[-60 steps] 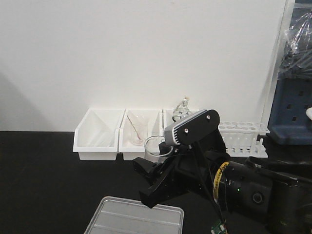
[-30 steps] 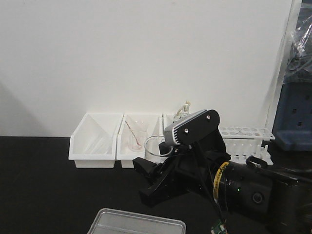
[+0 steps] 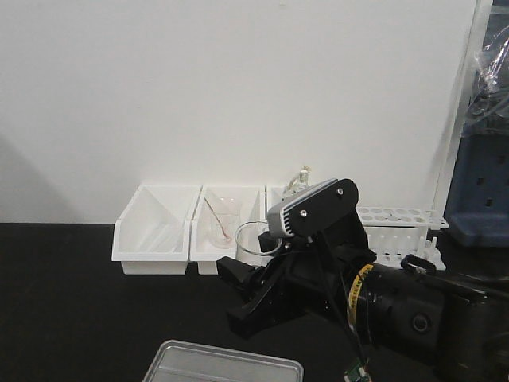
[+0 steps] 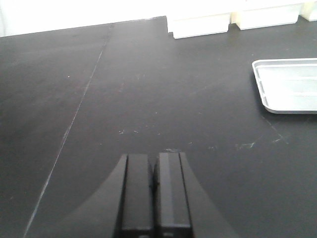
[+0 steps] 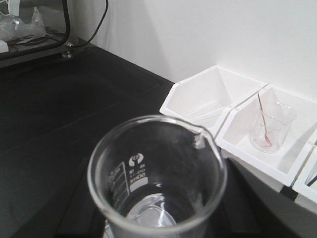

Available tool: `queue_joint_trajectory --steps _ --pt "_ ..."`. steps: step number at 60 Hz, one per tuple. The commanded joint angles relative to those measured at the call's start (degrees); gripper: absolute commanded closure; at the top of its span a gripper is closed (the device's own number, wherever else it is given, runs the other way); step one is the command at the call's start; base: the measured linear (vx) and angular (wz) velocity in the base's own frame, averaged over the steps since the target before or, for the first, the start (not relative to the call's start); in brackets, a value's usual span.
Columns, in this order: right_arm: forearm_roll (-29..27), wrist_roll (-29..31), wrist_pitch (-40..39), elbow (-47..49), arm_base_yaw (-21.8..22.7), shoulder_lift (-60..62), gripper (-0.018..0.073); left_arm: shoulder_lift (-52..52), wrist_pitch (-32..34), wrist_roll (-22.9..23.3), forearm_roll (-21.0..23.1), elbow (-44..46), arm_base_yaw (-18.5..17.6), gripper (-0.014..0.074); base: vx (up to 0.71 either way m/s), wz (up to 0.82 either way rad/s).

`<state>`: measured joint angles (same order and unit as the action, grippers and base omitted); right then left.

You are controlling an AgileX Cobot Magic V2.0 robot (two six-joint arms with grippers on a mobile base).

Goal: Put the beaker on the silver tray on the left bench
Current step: 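Carry the beaker in the right gripper toward the silver tray, then lower the beaker with the right gripper onto the silver tray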

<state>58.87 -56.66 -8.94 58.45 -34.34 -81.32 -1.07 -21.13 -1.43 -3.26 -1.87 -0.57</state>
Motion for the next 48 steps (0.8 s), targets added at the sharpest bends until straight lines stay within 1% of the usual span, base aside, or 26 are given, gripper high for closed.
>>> queue_joint_trajectory --steps 1,8,17,25,30,35,39,44,48 --pt "-0.62 0.00 -2.44 2.14 0.03 2.26 0.0570 -0.40 4.61 0.10 0.16 -1.14 -0.31 0.0595 0.00 0.00" --pt "-0.62 0.36 -0.77 2.21 0.09 1.68 0.0570 -0.40 4.61 0.10 0.16 -1.14 -0.31 0.0595 0.00 0.00" --pt "-0.62 2.07 -1.15 2.26 0.77 -2.66 0.0570 -0.40 4.61 0.10 0.16 -1.14 -0.31 0.0595 0.00 0.00" --pt "-0.62 7.65 -2.20 2.26 0.81 -7.72 0.0570 -0.40 4.61 0.10 0.16 -1.14 -0.31 0.0595 0.00 0.00" --pt "-1.69 8.64 -4.52 2.26 0.81 -11.03 0.0570 -0.40 4.61 0.10 0.16 -1.14 -0.31 0.0595 0.00 0.00" --pt "-3.95 9.63 -8.33 2.26 1.39 -14.37 0.0570 -0.40 4.61 0.10 0.16 -1.14 -0.31 0.0595 0.00 0.00" --pt "-6.87 12.37 -11.42 2.38 2.44 -16.55 0.0570 -0.40 4.61 0.10 0.16 -1.14 -0.31 0.0595 0.00 0.00" --pt "-13.53 17.15 -14.99 2.53 4.43 -18.89 0.0570 -0.40 4.61 0.10 0.16 -1.14 -0.31 0.0595 0.00 0.00" --pt "-18.21 22.94 -16.83 3.15 5.45 -20.62 0.0570 -0.40 4.61 0.10 0.16 -1.14 -0.31 0.0595 0.00 0.00"
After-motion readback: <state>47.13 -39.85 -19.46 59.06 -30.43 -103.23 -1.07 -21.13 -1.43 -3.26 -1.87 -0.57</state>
